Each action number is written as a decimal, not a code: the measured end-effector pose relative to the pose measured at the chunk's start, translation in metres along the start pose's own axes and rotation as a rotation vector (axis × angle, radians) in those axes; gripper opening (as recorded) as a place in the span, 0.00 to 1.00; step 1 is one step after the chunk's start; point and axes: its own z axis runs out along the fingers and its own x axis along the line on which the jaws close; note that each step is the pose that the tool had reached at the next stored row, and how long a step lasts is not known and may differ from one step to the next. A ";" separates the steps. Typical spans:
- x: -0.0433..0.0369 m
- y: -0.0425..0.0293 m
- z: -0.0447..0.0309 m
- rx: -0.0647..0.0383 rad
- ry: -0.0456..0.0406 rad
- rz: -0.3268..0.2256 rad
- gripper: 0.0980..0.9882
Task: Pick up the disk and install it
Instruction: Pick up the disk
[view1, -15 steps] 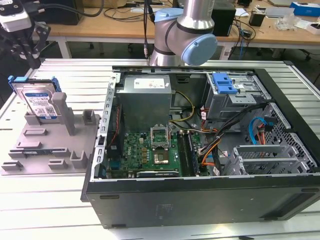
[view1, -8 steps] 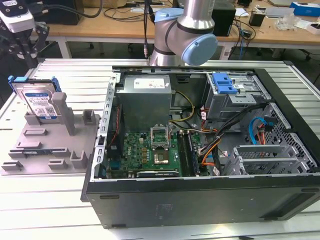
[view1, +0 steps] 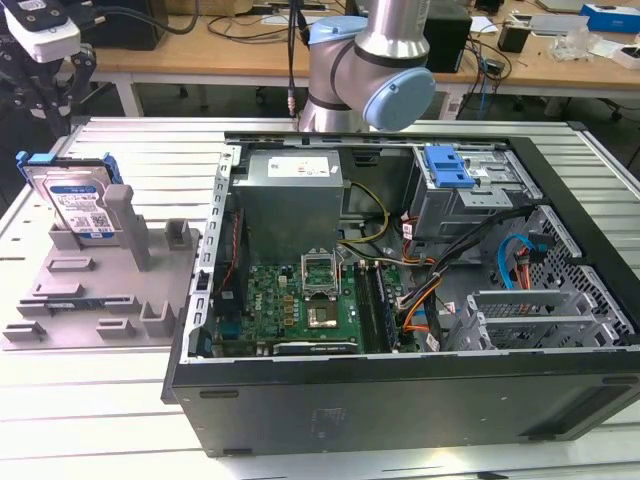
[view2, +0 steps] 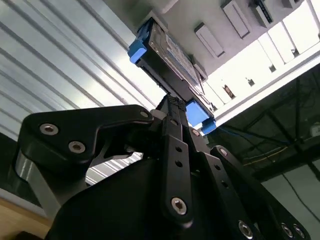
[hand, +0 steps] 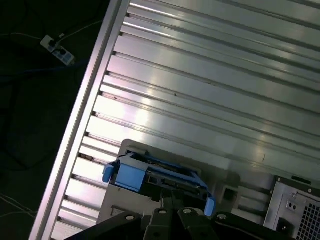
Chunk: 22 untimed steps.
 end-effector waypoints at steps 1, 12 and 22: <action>0.0000 0.0000 0.0000 0.001 0.0015 -0.020 0.01; 0.0000 0.0000 0.0000 0.011 0.0263 -0.354 0.08; 0.0000 0.0000 0.0000 0.018 0.0446 -0.600 0.43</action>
